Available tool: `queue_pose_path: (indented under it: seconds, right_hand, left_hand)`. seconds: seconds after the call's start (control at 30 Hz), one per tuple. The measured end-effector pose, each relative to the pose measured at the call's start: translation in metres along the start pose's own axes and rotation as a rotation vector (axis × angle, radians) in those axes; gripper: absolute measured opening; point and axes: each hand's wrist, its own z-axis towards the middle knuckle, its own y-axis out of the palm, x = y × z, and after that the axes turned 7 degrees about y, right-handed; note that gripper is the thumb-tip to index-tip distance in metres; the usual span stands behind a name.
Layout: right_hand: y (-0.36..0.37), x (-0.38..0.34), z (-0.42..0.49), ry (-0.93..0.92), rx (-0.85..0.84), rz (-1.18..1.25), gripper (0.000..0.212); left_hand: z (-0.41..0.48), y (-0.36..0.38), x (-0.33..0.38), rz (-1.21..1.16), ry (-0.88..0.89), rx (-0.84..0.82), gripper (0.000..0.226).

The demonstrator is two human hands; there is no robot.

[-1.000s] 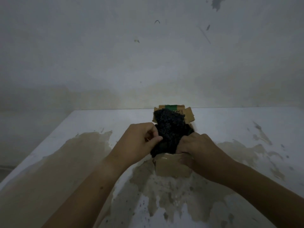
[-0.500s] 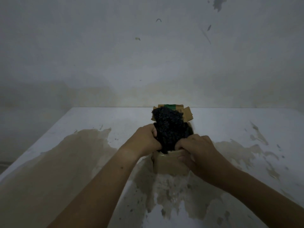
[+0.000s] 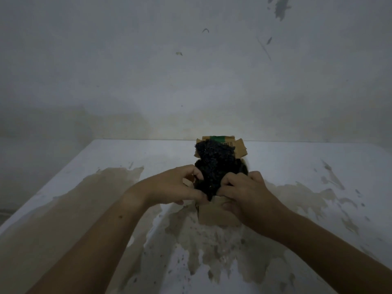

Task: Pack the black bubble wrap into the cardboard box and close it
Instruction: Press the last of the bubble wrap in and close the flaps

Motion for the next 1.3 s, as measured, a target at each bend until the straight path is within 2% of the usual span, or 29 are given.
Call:
queue_pose_path:
  seconds: [0.1, 0.23, 0.37, 0.47, 0.63, 0.73, 0.83, 1.0, 1.17, 1.23, 1.3]
  right_hand:
    - [0.001, -0.003, 0.001, 0.025, -0.039, 0.011, 0.021]
    - [0.002, -0.002, -0.002, 0.046, -0.015, 0.07, 0.022]
    - [-0.001, -0.002, -0.004, 0.11, 0.013, 0.142, 0.035]
    - [-0.003, -0.002, -0.004, 0.136, 0.0, 0.165, 0.046]
    - [0.0, -0.002, 0.0, 0.038, -0.044, 0.086, 0.043]
    - [-0.005, -0.006, 0.006, 0.023, -0.109, 0.048, 0.037]
    - [-0.009, -0.008, 0.011, 0.048, -0.18, 0.073, 0.033]
    - [-0.004, -0.001, 0.0, 0.079, -0.064, 0.139, 0.037]
    - [-0.006, -0.003, -0.004, 0.056, -0.053, 0.065, 0.031]
    - [-0.015, -0.003, -0.002, 0.073, -0.104, 0.152, 0.026]
    - [-0.024, 0.004, 0.002, 0.155, -0.019, 0.288, 0.022]
  left_hand:
    - [0.002, 0.008, 0.0, 0.026, 0.027, 0.067, 0.03]
    - [0.006, 0.012, 0.004, 0.002, -0.04, 0.097, 0.021]
    - [0.015, 0.021, 0.007, -0.024, -0.044, 0.206, 0.015]
    - [0.024, 0.026, 0.011, 0.046, -0.033, 0.29, 0.02]
    - [0.014, 0.013, 0.008, 0.025, -0.02, 0.207, 0.01]
    - [0.005, 0.002, 0.005, -0.099, -0.054, 0.134, 0.021]
    - [0.003, 0.0, 0.002, -0.09, -0.038, 0.171, 0.022]
    - [0.019, 0.007, 0.009, -0.074, -0.127, 0.159, 0.034]
    - [0.039, 0.018, 0.007, 0.143, -0.211, 0.167, 0.049]
    - [0.04, 0.018, 0.007, 0.198, -0.158, 0.156, 0.059]
    - [0.038, 0.016, 0.005, 0.241, -0.084, 0.161, 0.076]
